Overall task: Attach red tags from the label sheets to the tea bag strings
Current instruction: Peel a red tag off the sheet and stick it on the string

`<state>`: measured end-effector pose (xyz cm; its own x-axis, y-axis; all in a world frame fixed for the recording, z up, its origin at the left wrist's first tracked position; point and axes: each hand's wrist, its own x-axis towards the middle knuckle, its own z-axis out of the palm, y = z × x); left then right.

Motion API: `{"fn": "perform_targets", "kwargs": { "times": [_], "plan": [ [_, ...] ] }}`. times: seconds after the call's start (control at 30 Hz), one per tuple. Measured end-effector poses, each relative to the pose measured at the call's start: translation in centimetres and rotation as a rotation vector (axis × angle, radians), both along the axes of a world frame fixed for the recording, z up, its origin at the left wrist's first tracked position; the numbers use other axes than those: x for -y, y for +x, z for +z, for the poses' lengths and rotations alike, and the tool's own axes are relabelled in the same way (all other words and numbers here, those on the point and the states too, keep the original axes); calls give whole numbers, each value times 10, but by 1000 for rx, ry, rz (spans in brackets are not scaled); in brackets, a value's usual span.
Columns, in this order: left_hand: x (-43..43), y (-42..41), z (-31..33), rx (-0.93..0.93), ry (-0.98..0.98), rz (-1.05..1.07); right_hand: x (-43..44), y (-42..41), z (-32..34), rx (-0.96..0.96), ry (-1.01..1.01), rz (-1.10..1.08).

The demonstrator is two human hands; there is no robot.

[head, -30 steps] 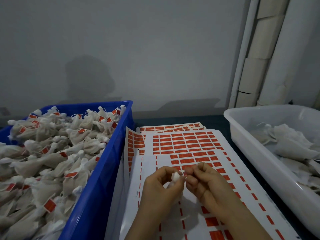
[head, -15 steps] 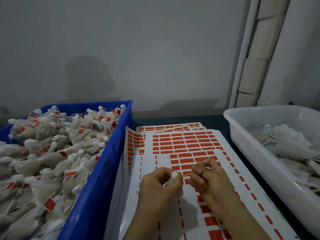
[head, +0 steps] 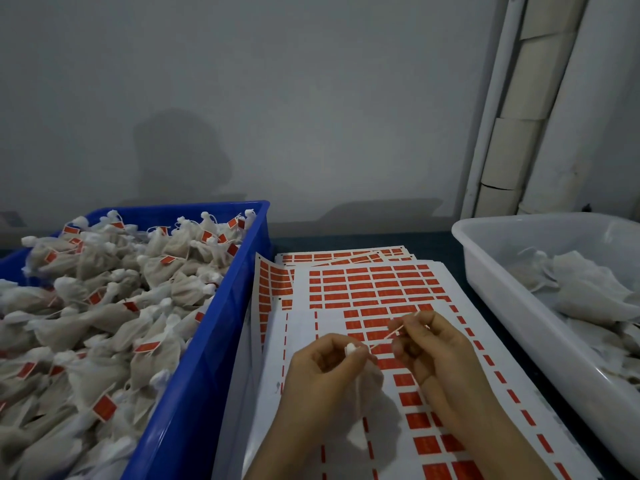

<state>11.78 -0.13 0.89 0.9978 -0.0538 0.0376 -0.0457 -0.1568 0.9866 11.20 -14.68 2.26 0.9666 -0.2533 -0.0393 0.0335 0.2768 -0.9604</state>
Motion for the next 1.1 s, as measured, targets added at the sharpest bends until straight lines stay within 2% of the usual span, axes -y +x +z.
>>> {"fn": "perform_targets", "kwargs": {
  "times": [0.2, 0.33, 0.53, 0.67, 0.77, 0.87, 1.0, 1.1],
  "plan": [
    [-1, 0, 7, -77, -193, -61, 1, 2, -2, -18, 23, -55],
    [-1, 4, 8, -212, -129, -35, 0, 1, -3, -3, -20, -62],
    [-2, 0, 3, -92, -131, -22, -1, -2, -1, 41, -87, 59],
    [-2, -1, 3, 1, -58, -35, -7, -7, 0, 178, -258, 185],
    [-1, -4, 6, 6, -65, -94, -9, -9, -1, 285, -480, 135],
    [-1, -7, 6, 3, -61, -139, -9, -7, -2, 333, -584, 101],
    [-6, -4, 8, -12, -117, -148, -9, 2, -8, 255, -560, 8],
    [-11, -2, 11, -63, -256, -99, -9, 12, -27, 95, -785, -25]
  ]
}}
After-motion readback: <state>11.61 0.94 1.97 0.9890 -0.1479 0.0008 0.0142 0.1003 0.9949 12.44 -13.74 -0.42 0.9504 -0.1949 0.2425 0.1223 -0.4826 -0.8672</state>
